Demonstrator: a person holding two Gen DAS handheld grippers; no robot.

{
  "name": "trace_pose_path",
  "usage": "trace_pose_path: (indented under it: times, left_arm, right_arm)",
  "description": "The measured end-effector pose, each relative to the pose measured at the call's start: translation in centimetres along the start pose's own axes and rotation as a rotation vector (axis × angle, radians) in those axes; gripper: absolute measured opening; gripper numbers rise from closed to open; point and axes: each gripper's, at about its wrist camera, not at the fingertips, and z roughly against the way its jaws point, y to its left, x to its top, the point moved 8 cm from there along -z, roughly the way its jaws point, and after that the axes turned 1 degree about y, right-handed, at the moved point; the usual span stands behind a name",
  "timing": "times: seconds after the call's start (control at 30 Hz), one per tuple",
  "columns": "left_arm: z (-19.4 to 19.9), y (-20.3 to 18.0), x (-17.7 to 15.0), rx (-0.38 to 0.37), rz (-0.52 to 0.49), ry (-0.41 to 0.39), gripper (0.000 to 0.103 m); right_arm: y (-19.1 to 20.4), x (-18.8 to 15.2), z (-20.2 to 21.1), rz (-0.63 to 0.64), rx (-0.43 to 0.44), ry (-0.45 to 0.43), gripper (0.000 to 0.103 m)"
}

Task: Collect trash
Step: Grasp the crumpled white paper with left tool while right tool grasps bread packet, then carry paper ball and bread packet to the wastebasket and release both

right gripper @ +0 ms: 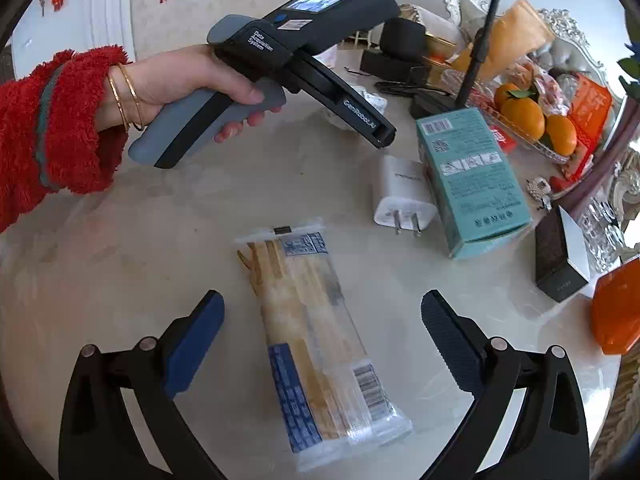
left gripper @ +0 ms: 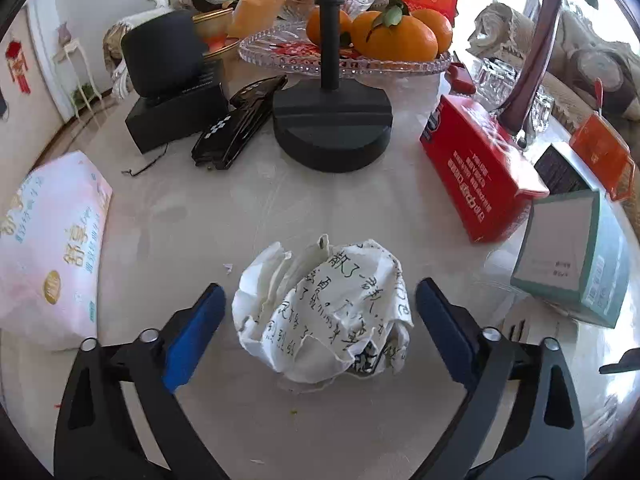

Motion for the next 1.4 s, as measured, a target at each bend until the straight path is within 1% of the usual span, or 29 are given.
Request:
trace_pose_path:
  times: [0.03,0.07,0.1,0.13,0.17,0.2,0.33,0.47,0.53,0.63,0.67,0.7,0.77,0.87,0.93,0.97,1.03,1.07,1.13,1.17,1.23,1.27,1.33,1.37,1.4]
  left_arm:
    - [0.2,0.0,0.0,0.0,-0.004,-0.012,0.069]
    - [0.5,0.1,0.1,0.001,-0.009,-0.023,0.058]
    - [0.9,0.1,0.1,0.003,-0.014,-0.03,0.043]
    - [1.0,0.2,0.0,-0.005,-0.011,-0.028,0.04]
    - [1.2,0.2,-0.2,-0.016,-0.014,-0.026,0.039]
    - [1.3,0.2,-0.2,-0.017,-0.014,-0.021,0.038]
    - [2.7,0.7,-1.2,-0.027,-0.001,-0.017,0.037]
    - [5.9,1.3,-2.2,-0.062,0.021,-0.056,0.037]
    - [8.9,1.4,-3.5,-0.097,0.017,-0.087,0.037]
    - [14.2,0.9,-6.5,-0.122,-0.044,-0.147,0.037]
    - [16.6,0.7,-8.2,-0.143,-0.059,-0.167,0.037]
    - [17.9,0.5,-9.5,-0.157,-0.066,-0.174,0.037]
    - [21.0,0.1,-12.9,-0.183,-0.084,-0.177,0.037]
    - [25.9,-1.2,-19.7,-0.265,-0.098,-0.174,0.037]
    - [28.3,-2.4,-23.0,-0.295,-0.112,-0.183,0.037]
    - [29.9,-3.4,-25.4,-0.314,-0.128,-0.193,0.037]
    - [31.7,-5.2,-29.1,-0.356,-0.149,-0.189,0.037]
    - [32.3,-5.8,-30.5,-0.373,-0.155,-0.185,0.037]
    - [33.2,-7.8,-34.5,-0.401,-0.185,-0.161,0.037]
    - [33.2,-8.9,-36.8,-0.402,-0.203,-0.143,0.037]
    - [32.8,-10.4,-39.8,-0.412,-0.228,-0.106,0.037]
    - [32.1,-11.2,-41.8,-0.436,-0.223,-0.072,0.037]
    - [30.6,-12.2,-44.4,-0.455,-0.211,-0.009,0.037]
    - [29.5,-12.7,-46.0,-0.448,-0.214,0.019,0.037]
    - [28.7,-13.1,-46.8,-0.44,-0.223,0.038,0.037]
  right_arm:
    - [0.0,0.0,-0.1,-0.02,0.021,0.005,0.089]
    - [0.0,-0.1,-0.1,-0.058,0.074,0.014,0.077]
    - [-0.3,0.0,-0.1,-0.079,0.066,0.011,0.063]
    - [-0.3,0.0,0.2,-0.093,0.059,0.013,0.054]
    - [-0.4,0.1,0.4,-0.102,0.045,0.017,0.035]
    - [-0.6,0.1,0.4,-0.117,0.013,0.032,0.034]
    - [-0.1,-0.1,1.0,-0.136,-0.036,0.062,0.032]
    - [0.3,-0.3,3.0,-0.206,-0.075,0.047,0.031]
    - [0.8,-0.6,4.7,-0.258,-0.084,0.019,0.031]
    - [2.6,-1.8,7.3,-0.314,-0.072,-0.043,0.031]
    - [3.9,-3.0,8.9,-0.35,-0.066,-0.071,0.031]
    - [4.8,-3.5,9.5,-0.373,-0.059,-0.085,0.031]
    - [7.5,-5.7,11.9,-0.413,-0.059,-0.118,0.031]
    - [11.6,-8.8,15.0,-0.493,-0.04,-0.174,0.031]
    - [14.5,-11.1,16.7,-0.56,-0.018,-0.207,0.031]
    - [15.3,-11.9,17.1,-0.584,-0.011,-0.215,0.031]
    - [17.8,-13.6,18.2,-0.637,0.002,-0.235,0.031]
    - [19.1,-14.6,18.5,-0.676,0.013,-0.245,0.031]
    - [21.7,-15.9,18.6,-0.736,0.067,-0.25,0.031]
    - [22.6,-16.5,18.5,-0.75,0.077,-0.242,0.031]
    - [24.4,-17.8,17.7,-0.774,0.096,-0.212,0.031]
    - [25.0,-18.4,17.1,-0.795,0.111,-0.2,0.031]
    - [26.3,-19.9,15.3,-0.826,0.132,-0.153,0.031]
    - [26.5,-20.3,14.6,-0.828,0.121,-0.132,0.031]
    - [26.9,-20.9,13.9,-0.829,0.113,-0.11,0.031]
